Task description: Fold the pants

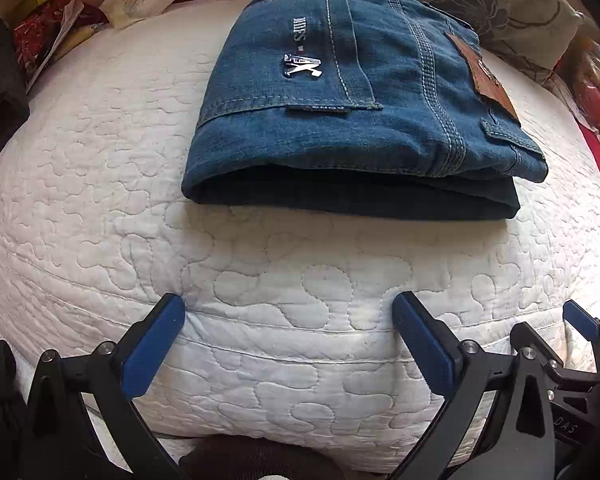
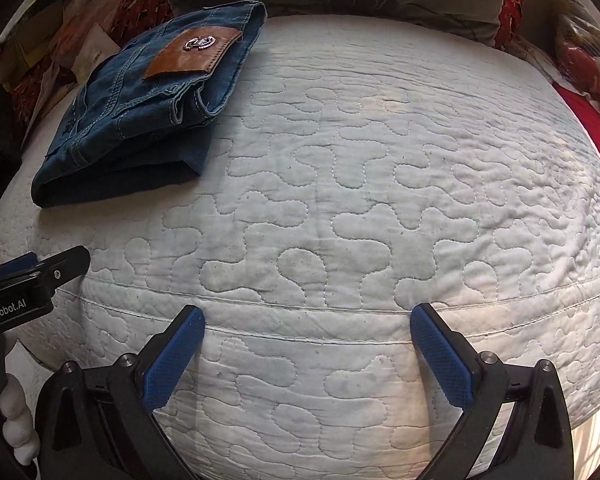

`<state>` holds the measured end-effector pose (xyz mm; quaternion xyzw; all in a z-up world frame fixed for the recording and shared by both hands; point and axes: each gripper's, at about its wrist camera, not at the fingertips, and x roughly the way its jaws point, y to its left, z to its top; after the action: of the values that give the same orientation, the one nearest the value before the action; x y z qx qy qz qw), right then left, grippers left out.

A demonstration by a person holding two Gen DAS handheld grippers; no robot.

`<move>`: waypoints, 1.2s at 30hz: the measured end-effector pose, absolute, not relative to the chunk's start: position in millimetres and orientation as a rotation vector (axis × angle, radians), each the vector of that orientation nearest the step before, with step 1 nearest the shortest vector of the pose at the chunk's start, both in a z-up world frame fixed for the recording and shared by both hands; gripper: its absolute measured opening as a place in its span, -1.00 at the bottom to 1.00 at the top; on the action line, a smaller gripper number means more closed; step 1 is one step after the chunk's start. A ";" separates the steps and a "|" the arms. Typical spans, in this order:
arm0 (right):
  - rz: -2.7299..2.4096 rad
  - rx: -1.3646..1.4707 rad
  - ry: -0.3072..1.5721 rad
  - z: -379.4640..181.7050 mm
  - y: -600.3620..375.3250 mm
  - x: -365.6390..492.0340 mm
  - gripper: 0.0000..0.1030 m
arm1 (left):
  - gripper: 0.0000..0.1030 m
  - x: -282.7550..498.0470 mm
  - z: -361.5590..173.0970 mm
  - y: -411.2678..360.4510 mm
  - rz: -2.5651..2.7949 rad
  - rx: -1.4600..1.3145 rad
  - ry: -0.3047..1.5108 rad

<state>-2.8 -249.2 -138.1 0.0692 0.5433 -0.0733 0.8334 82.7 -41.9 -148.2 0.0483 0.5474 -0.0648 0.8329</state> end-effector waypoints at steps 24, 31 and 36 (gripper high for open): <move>-0.186 0.093 0.838 -12.2 -239.7 -31.7 1.00 | 1.00 31.2 -54.1 -46.3 -0.159 0.123 0.893; -0.185 0.095 0.819 -8.1 -240.0 -41.8 1.00 | 1.00 15.6 -26.7 -35.9 -0.193 0.062 0.835; -0.188 0.113 0.821 -9.4 -242.8 -42.7 1.00 | 1.00 18.5 -17.3 -33.2 -0.222 0.025 0.832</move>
<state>-42.7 -242.8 -9.4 0.0547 0.3984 -0.0910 0.9111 18.5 -33.2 -17.3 0.0121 0.4033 -0.1075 0.9087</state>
